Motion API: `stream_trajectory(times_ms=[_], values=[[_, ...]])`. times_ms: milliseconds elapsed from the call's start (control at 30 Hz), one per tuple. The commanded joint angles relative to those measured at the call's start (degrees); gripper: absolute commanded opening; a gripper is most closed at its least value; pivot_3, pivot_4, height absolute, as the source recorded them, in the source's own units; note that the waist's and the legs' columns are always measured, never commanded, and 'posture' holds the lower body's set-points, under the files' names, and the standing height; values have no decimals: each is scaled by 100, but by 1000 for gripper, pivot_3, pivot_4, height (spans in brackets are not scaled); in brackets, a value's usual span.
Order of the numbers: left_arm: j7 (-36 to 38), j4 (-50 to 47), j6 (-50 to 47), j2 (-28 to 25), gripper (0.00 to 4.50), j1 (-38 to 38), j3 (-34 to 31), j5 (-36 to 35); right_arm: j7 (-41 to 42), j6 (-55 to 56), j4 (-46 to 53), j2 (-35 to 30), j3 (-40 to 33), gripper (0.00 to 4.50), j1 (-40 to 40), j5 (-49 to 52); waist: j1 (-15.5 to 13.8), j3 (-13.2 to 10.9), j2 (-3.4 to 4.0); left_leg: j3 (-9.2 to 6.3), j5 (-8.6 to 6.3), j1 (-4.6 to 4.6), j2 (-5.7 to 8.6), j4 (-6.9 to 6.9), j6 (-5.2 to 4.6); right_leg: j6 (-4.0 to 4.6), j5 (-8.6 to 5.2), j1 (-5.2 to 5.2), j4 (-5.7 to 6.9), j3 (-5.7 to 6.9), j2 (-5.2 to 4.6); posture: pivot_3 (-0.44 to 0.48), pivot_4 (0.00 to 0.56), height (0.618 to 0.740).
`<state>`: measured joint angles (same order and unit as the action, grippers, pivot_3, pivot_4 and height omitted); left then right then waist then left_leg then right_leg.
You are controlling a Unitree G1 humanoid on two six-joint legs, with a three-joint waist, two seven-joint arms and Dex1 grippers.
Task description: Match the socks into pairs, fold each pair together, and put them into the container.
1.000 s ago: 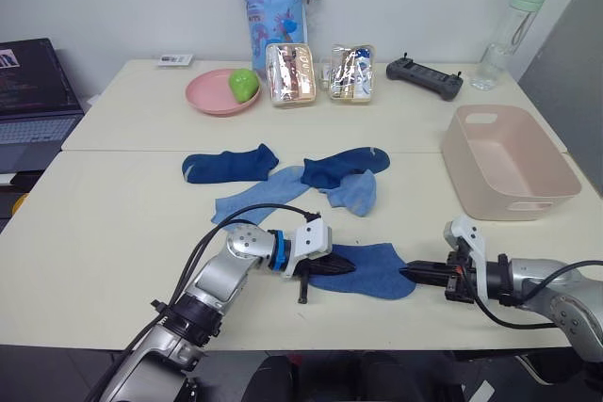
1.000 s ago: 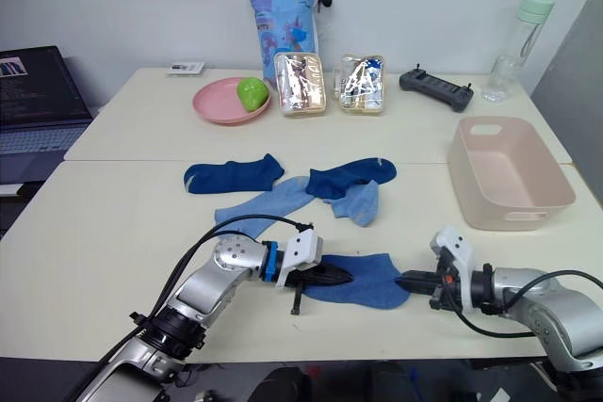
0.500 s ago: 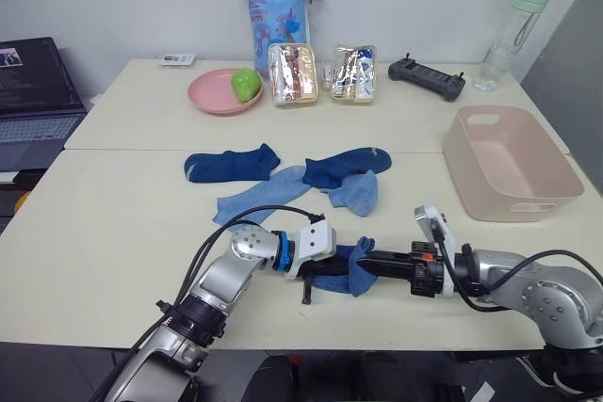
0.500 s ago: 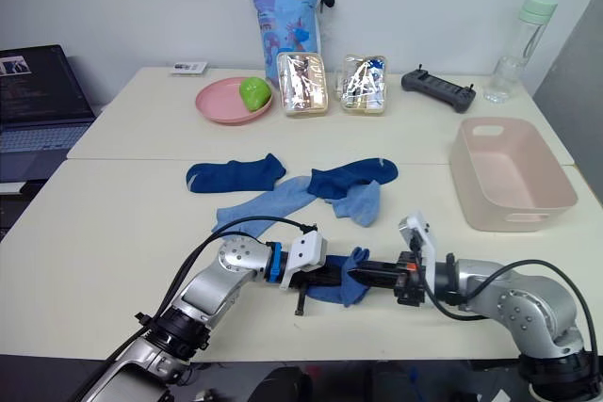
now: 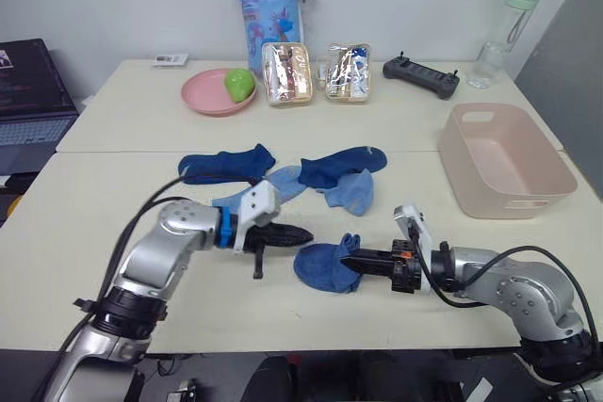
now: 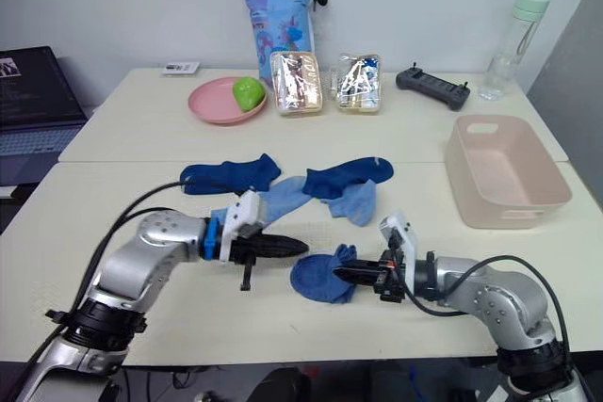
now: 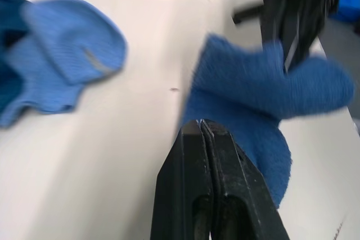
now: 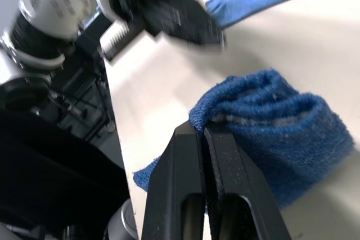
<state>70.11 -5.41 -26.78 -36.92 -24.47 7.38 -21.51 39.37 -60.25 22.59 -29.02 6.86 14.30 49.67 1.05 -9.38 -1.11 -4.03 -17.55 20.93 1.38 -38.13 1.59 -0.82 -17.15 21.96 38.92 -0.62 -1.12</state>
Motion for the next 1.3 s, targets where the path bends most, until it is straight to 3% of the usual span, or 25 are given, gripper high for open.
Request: stream_trajectory(times_ms=[33,67,100,200,367,667,1100,1300], values=[[-32,-168,31,-3,0,24,-83,-134,203,225,-70,62,275,21,169,-215,4,0,0,0,0,0,0,0,0,0,0,1,0,0,0,0,150,740],[-31,-181,87,11,0,57,-56,-119,231,244,-113,90,316,21,193,-243,5,0,0,0,0,0,0,1,0,0,0,2,0,0,0,0,150,740],[-71,-196,89,50,0,65,-56,-138,242,255,-147,123,314,522,209,-238,6,0,0,0,0,1,0,2,0,0,0,2,0,1,0,0,150,740],[-187,-340,-59,183,0,-15,-103,-309,209,71,-134,209,55,1356,272,59,4,0,0,0,0,4,0,1,0,0,0,5,0,0,0,0,150,740],[-147,-481,-98,290,0,-134,-78,-496,100,-534,121,154,-417,3132,342,895,4,0,0,-1,0,6,0,-1,1,0,0,5,0,-1,-1,0,150,740],[-317,-457,-19,972,0,-532,340,-525,-125,-493,147,-117,-581,3132,-67,807,-21,0,-1,3,0,7,1,0,0,0,0,3,-3,-3,-1,0,150,740],[-210,337,393,1398,0,-958,1198,161,-248,-392,165,177,-244,3132,-52,593,47,0,-1,6,0,5,1,-1,0,0,0,4,2,-5,0,0,150,740],[-178,589,474,1265,0,-922,1235,429,-414,-114,-41,517,158,3132,-61,43,61,0,-1,4,1,5,1,0,1,0,0,7,4,-4,1,0,150,740]])
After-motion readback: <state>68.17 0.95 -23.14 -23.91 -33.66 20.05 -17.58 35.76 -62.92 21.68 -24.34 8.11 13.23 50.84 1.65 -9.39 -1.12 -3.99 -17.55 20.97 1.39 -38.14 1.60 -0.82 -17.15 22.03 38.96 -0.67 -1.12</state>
